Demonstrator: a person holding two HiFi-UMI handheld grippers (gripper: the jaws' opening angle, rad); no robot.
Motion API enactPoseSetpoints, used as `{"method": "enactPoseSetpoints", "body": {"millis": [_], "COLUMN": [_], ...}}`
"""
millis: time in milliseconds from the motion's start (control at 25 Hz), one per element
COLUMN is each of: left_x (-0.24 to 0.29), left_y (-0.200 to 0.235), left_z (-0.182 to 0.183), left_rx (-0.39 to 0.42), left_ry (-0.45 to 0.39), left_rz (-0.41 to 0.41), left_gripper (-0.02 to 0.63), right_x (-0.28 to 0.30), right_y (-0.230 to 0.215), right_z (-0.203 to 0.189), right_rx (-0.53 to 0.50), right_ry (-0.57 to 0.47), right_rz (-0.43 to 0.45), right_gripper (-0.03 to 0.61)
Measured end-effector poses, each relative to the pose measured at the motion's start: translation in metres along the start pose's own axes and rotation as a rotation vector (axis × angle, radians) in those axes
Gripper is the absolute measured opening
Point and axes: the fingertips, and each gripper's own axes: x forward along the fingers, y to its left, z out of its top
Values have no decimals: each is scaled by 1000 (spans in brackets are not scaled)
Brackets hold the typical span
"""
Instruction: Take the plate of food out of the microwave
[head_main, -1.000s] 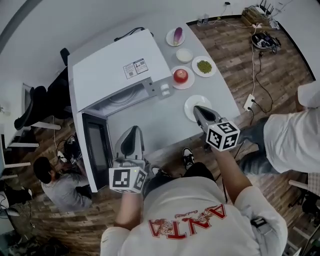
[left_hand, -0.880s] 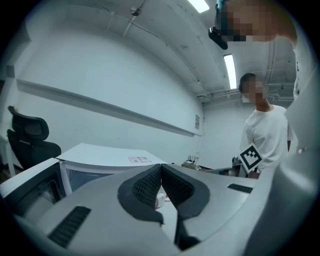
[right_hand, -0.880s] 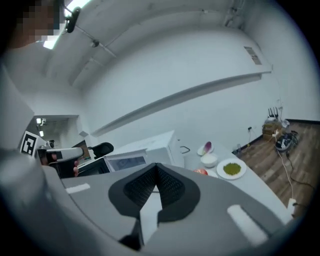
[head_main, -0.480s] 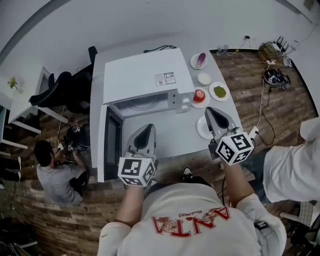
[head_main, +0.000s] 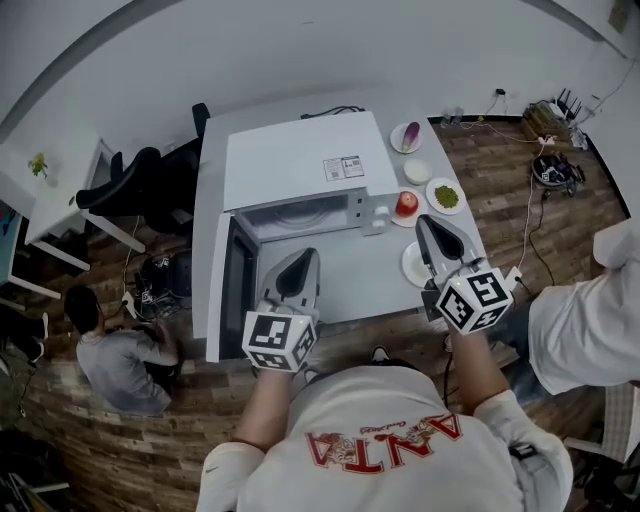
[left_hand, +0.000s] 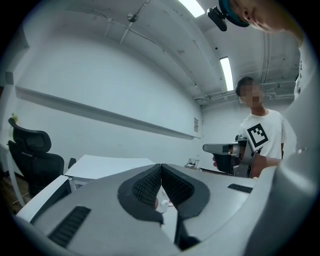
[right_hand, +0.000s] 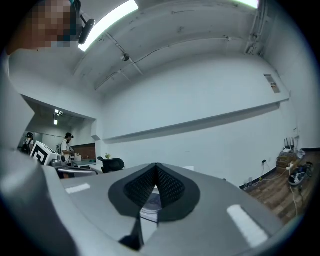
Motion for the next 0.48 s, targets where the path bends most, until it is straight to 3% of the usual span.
{"method": "enactPoseSetpoints", "body": {"millis": [480], "left_x": [-5], "left_y": [1], "left_z": [0], "left_rx": [3], "left_ry": [5], "left_rz": [-11], "left_gripper": [9], "right_x": [0], "right_y": [6], "right_z": [-4], "right_rx": [5], "right_ry": [15], "right_rz": [4], "right_gripper": [2]}}
